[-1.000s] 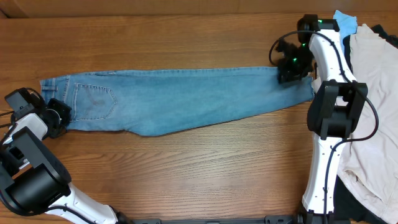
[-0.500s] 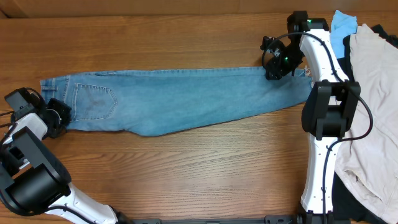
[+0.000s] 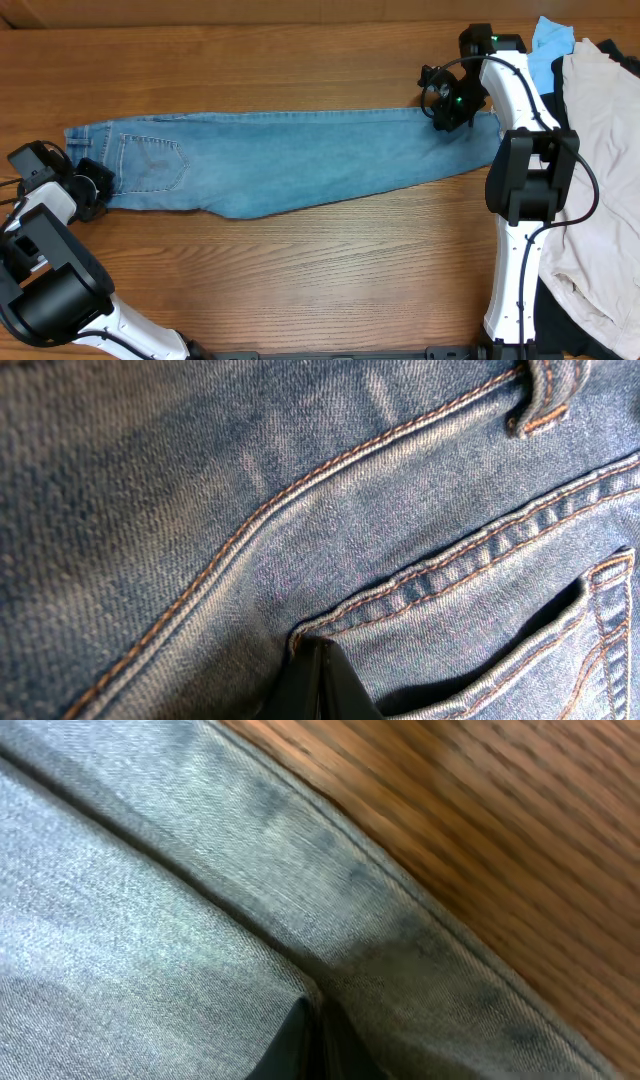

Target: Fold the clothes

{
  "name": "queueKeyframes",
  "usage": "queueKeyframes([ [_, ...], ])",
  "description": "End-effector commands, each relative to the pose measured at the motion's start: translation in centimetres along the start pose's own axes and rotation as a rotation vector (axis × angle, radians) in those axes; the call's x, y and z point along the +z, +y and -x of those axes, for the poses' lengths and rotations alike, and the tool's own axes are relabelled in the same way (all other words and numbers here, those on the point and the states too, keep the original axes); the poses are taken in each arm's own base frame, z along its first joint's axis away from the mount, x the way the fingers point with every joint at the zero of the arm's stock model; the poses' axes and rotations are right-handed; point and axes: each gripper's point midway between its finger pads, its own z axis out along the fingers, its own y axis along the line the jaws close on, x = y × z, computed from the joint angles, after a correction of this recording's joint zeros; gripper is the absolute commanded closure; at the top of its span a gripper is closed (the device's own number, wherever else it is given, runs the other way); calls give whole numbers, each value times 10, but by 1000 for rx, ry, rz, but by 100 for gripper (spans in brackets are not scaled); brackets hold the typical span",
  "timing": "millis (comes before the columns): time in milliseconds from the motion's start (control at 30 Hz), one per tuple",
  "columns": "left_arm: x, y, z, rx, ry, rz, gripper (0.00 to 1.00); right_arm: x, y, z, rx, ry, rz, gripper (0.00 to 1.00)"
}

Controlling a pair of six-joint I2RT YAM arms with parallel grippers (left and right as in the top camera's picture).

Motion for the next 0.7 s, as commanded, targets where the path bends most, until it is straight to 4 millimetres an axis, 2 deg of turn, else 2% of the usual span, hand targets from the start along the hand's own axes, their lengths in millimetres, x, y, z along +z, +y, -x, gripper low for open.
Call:
queueKeyframes([
  [0,20,43,-30,-33,84,132,96,-46,-17,7,74,-63,-110,96],
  [67,20,43,-30,-33,84,132,96,-60,-20,13,73,-96,-139,96],
  [133,20,43,-30,-33,84,132,96,-77,-35,25,143,-158,-225,96],
  [167,20,43,-30,-34,86,133,96,-79,-39,30,164,-184,-239,96],
  [333,19,43,-31,-34,89,134,96,-82,-52,48,263,-276,-271,96],
  [533,19,43,-31,-34,88,136,96,-76,-55,51,281,-287,-269,96],
  [567,19,44,-30,-34,85,140,96,-72,-55,50,282,-278,-264,92],
  [600,20,44,-29,-33,82,139,96,-68,-56,49,283,-271,-261,81],
  [667,20,43,-28,-32,76,136,96,-66,-62,45,332,-263,-278,78],
])
